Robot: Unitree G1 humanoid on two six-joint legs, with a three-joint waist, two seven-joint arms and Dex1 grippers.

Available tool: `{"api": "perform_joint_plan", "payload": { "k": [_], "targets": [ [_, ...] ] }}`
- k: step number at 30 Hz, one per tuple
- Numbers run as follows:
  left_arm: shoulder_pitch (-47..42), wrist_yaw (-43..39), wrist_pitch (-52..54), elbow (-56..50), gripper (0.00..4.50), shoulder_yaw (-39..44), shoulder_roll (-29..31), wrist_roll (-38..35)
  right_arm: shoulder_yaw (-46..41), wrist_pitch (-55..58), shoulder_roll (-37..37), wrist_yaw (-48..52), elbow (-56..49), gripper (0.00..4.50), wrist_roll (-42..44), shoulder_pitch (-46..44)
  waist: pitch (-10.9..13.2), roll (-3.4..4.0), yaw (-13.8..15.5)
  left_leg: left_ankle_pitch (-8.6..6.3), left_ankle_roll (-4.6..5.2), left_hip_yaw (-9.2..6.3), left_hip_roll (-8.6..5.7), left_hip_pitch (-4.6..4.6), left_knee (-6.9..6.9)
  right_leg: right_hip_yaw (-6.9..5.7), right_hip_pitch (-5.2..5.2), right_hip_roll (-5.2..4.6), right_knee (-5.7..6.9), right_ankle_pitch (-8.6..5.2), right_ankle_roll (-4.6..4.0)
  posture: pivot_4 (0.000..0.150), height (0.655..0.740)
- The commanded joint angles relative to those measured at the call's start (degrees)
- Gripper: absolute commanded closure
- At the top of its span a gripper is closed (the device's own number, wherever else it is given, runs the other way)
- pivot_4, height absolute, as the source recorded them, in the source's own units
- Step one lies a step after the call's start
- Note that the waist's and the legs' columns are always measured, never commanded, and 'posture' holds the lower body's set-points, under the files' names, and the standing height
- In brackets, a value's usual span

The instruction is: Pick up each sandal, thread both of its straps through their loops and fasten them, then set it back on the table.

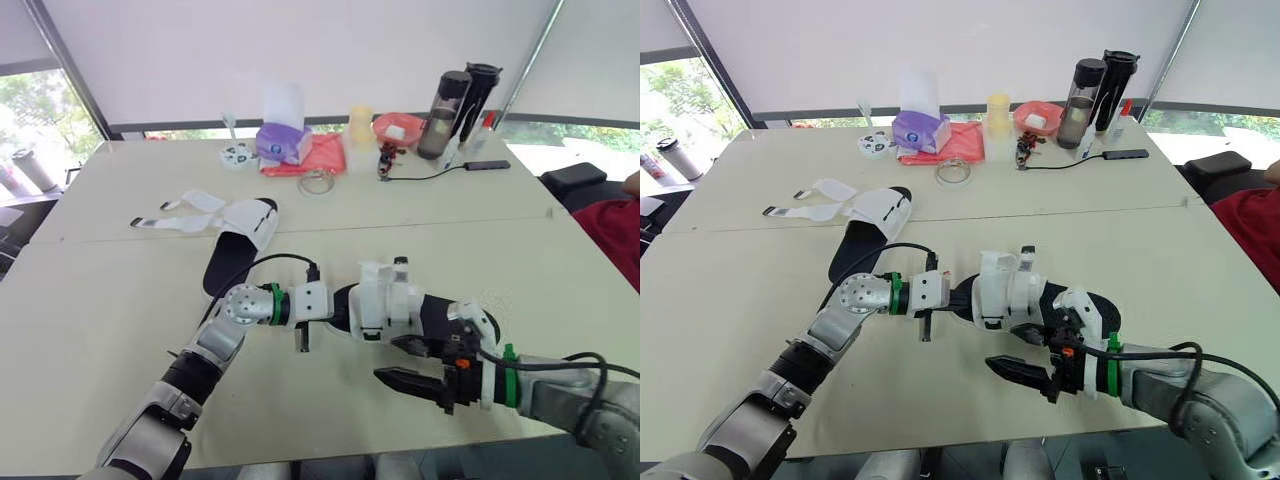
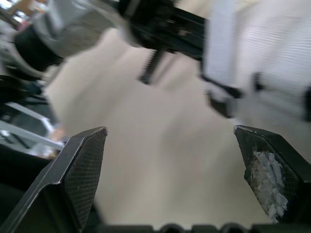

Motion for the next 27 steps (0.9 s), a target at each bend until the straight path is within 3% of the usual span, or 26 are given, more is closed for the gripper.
{"api": "perform_joint_plan", "payload": {
  "k": [1,14,17,24,27],
  "targets": [
    [2.0,-1.8,2.1,3.4,4.5,-2.6,1.0,2.8,1.4,-3.3,-0.5,2.0,1.6,0.04,-3.2,-1.0,0.0,0.0,0.0,0.02,0.05,-0.01,0.0,0.0,0.0,0.0,0.0,0.01,0.01,0.0,0.01,0.15,0.74],
    [2.8,-0.6,2.1,2.8,4.5,-2.5,1.5,3.5,3.0,-1.2,6.7,-0.5,5.2,0.04,-1.1,-7.3,0.0,0.0,-0.2,0.02,0.03,-0.04,0.08,0.09,0.06,0.0,0.04,0.1,0.14,-0.01,0.03,0.15,0.74],
    [3.0,-0.4,2.2,2.6,4.5,-2.5,1.6,3.5,1.7,0.3,9.5,-3.4,4.9,0.89,0.8,-7.5,0.0,0.01,-0.3,0.03,0.05,-0.04,0.11,0.11,0.06,0.01,0.03,0.14,0.16,0.05,-0.06,0.15,0.74],
    [3.0,-0.2,2.1,2.6,4.5,-2.5,1.5,3.5,1.2,1.8,11.5,-5.9,4.2,4.48,1.5,-6.0,0.0,0.03,-0.2,0.04,0.07,-0.05,0.13,0.11,0.04,0.02,0.0,0.18,0.21,0.07,-0.08,0.15,0.74],
    [2.8,-0.2,1.8,3.0,4.5,-2.6,1.5,3.6,1.2,1.7,11.6,-6.4,4.5,4.48,1.2,-5.7,0.0,0.05,-0.2,0.05,0.09,-0.04,0.13,0.12,0.05,0.02,0.0,0.2,0.23,0.08,-0.08,0.15,0.74]
  ]
}}
